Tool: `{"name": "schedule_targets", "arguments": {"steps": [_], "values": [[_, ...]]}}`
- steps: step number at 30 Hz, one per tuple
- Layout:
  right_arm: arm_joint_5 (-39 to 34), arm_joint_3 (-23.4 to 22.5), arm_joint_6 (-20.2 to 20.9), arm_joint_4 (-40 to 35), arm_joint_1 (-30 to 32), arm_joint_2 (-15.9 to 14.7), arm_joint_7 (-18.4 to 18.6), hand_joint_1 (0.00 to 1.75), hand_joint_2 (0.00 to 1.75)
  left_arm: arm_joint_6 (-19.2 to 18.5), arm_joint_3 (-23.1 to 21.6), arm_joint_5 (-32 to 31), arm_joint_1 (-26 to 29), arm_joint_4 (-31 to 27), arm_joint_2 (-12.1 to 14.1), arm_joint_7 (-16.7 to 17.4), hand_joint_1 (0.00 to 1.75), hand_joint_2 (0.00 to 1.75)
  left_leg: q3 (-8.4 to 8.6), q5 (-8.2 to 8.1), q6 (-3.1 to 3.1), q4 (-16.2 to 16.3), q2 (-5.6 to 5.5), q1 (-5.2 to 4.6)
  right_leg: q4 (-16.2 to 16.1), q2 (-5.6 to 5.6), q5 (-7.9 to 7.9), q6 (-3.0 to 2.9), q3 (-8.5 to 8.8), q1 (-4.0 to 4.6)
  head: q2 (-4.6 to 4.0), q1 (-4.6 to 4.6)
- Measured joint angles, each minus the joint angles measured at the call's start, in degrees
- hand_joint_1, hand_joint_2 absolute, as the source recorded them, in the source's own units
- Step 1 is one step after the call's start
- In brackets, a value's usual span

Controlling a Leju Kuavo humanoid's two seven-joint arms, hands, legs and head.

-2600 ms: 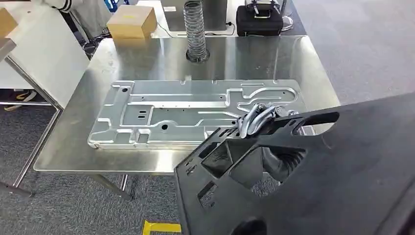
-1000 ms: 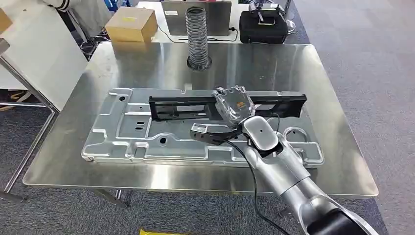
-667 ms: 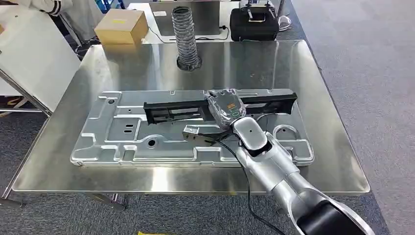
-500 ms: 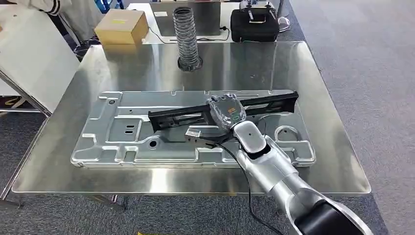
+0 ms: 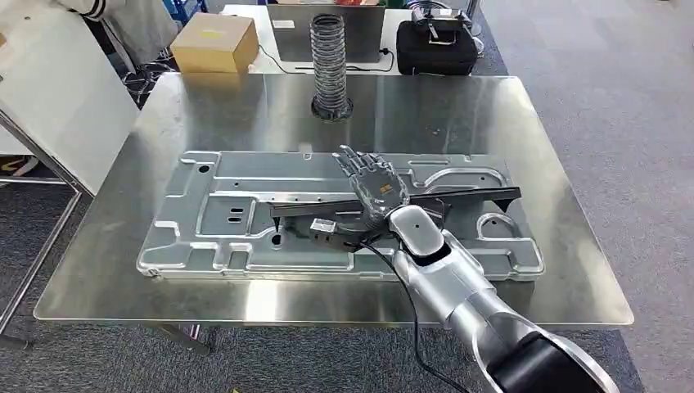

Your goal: Take the parts from the cabinet and place them on the table.

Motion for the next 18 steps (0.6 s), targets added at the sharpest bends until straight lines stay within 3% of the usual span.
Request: {"name": "schedule_targets", "arguments": {"steps": [1, 2, 3, 5, 6, 7, 10, 11, 12, 13, 15, 16, 17, 18], "values": [[-0.7, -0.2, 0.24, -0.18, -0.04, 0.2, -0.44, 0.0, 0.0, 0.11, 0.0, 0.0, -0.02, -0.02, -0.15, 0.02, 0.0, 0.0, -0.1, 0.0, -0.03, 0.02, 0.03, -0.05, -3.44, -0.02, -0.18, -0.67, 1.45, 0.37, 0.0, 0.07], [-2.01, -0.57, 0.52, -0.61, -0.03, 0.37, -1.12, 0.0, 0.0, 0.15, 0.0, 0.0, -0.01, -0.02, -0.15, 0.07, 0.0, 0.0, -0.27, 0.0, -0.3, 0.16, 0.0, -0.47, -3.79, -0.33, 0.44, -0.29, 1.48, 0.34, 0.0, -0.11], [-2.91, -0.85, 0.72, -0.98, 0.06, 0.44, -1.51, 0.0, 0.0, 0.15, 0.02, 0.0, 0.08, -0.02, -0.15, 0.18, 0.0, 0.0, -0.39, 0.11, -0.58, 0.12, 0.08, -0.11, -3.7, -0.3, 0.45, -0.26, 1.36, 0.45, 0.0, 0.07], [-4.94, -1.64, 1.18, -2.03, 0.31, 0.46, -2.12, 0.0, 0.0, 0.13, 0.02, 0.0, 0.09, -0.02, -0.18, 0.2, 0.0, 0.0, -0.35, 0.42, -1.19, -0.23, 0.12, 0.01, -3.99, -0.28, 0.71, -0.71, 1.3, 0.56, 0.0, 0.09], [-5.81, -1.99, 1.27, -2.84, 0.37, 0.46, -2.4, 0.0, 0.0, 0.13, 0.02, 0.0, 0.11, -0.02, -0.09, 0.2, 0.0, 0.0, -0.65, 0.08, -1.44, -0.02, 0.09, -0.04, -4.88, -0.42, 1.31, -1.07, 1.65, -0.13, 0.0, -0.07], [-6.8, -2.32, 1.49, -3.68, 0.39, 0.48, -2.75, 0.0, 0.0, 0.13, 0.02, 0.0, 0.19, -0.02, -0.09, 0.2, 0.0, 0.0, -0.95, -1.03, -1.82, 1.27, 0.08, 0.05, -5.27, -0.43, 1.47, -1.21, 1.89, -0.1, 0.0, -0.02], [-11.02, -3.51, 3.12, -5.9, 0.63, 0.46, -4.51, 0.0, 0.0, 0.13, 0.02, 0.0, 0.38, -0.02, 0.17, 0.48, 0.0, 0.0, -6.52, -7.46, -2.87, 14.19, 0.07, 0.55, -5.25, -0.41, 1.46, -1.42, 1.92, -0.1, 0.0, -0.42], [-13.01, -4.09, 3.87, -6.43, 0.98, 0.39, -5.31, 0.0, 0.0, 0.11, 0.02, 0.0, 0.46, -0.02, 0.15, 0.48, 0.0, 0.0, -7.99, -8.24, -3.1, 17.26, 0.08, 0.68, -5.18, -0.39, 1.44, -1.42, 1.91, -0.1, 0.0, -0.42], [-16.51, -4.96, 5.45, -7.19, 1.55, 0.39, -6.45, 0.0, 0.0, 0.11, 0.02, -0.02, 0.55, -0.02, 0.13, 0.48, 0.0, 0.0, -8.17, -7.58, -3.26, 17.49, 0.08, 0.89, -5.12, -0.35, 1.4, -1.36, 1.93, -0.13, 0.0, -0.48], [-20.21, -5.77, 7.22, -7.98, 2.03, 0.39, -7.68, 0.0, 0.0, 0.09, 0.02, 0.0, 0.56, -0.02, 0.17, 0.5, 0.0, 0.0, -7.04, -5.78, -3.4, 14.92, 0.09, 1.08, -5.0, -0.3, 1.31, -1.24, 1.94, -0.2, 0.0, -0.39], [-28.01, -7.83, 10.39, -10.06, 2.64, 0.33, -9.92, 0.0, 0.0, 0.11, 0.09, 0.0, 0.56, -0.02, 0.33, 0.5, 0.0, 0.0, -1.73, -0.48, -3.62, 4.17, 0.16, 1.41, -4.53, -0.22, 0.95, -0.68, 1.97, -0.48, 0.0, -0.39], [-32.25, -9.05, 11.81, -11.06, 2.7, 0.31, -11.15, 0.0, 0.0, 0.11, 0.15, 0.0, 0.52, -0.02, 0.31, 0.5, 0.0, 0.0, -0.05, -0.26, -3.63, 0.36, 0.18, 1.53, -4.36, -0.23, 0.74, -0.31, 1.9, -0.49, 0.0, -0.35], [-36.62, -10.48, 13.06, -12.08, 2.73, 0.22, -12.41, 0.0, 0.0, 0.15, 0.22, 0.0, 0.46, -0.02, 0.3, 0.48, 0.0, 0.0, 0.38, -0.4, -2.92, -0.15, -0.13, 0.93, -4.11, -0.18, 0.72, 0.07, 1.61, -0.17, 0.0, -0.5], [-40.38, -11.88, 14.18, -13.17, 2.97, 0.2, -13.45, 0.0, 0.0, 0.24, 0.28, 0.0, 0.45, -0.02, 0.28, 0.44, 0.0, 0.0, 0.16, -0.3, -2.25, -0.01, -0.21, 0.95, -4.17, -0.18, 0.86, 0.32, 1.55, -0.16, 0.0, -0.31]]}}
